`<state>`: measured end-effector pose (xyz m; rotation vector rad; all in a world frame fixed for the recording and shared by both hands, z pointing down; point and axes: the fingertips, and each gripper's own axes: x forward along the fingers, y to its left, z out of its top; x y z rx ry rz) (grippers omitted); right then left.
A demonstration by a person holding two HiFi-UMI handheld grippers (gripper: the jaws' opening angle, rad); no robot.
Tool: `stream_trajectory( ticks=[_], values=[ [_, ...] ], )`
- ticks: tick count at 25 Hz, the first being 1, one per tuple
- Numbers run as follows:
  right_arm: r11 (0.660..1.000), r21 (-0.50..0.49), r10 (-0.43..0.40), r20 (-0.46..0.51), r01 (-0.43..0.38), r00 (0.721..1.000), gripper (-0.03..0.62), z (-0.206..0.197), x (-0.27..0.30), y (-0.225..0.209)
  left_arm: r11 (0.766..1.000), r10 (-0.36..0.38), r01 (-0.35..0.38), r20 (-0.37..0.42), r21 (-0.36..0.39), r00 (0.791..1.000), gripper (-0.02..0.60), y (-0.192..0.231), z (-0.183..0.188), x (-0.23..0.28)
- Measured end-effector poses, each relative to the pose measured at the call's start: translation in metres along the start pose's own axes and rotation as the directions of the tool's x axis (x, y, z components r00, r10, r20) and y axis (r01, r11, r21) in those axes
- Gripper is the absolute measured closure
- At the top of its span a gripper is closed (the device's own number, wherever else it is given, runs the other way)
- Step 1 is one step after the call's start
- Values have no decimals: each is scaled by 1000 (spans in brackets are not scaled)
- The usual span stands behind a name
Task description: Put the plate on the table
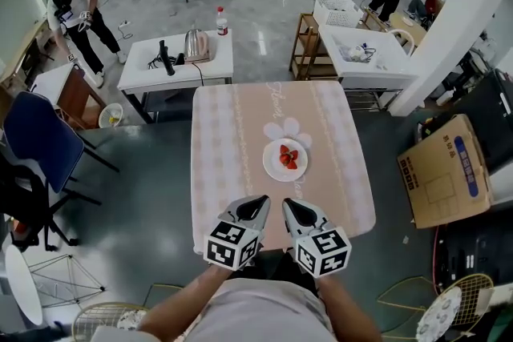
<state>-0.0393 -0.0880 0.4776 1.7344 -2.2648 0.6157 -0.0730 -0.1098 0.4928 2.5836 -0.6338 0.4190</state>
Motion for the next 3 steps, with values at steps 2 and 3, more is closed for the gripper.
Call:
stream_trajectory(
  ticks=[2,3],
  values=[
    [1000,-5,-3,0,3,1000,591,0,-1,0,1000,0,0,-1,3,1000,577,0,-1,0],
    [1000,-7,-5,0,5,1000,591,0,-1,0,1000,0,0,-1,4,1000,577,-1,-1,0]
  ],
)
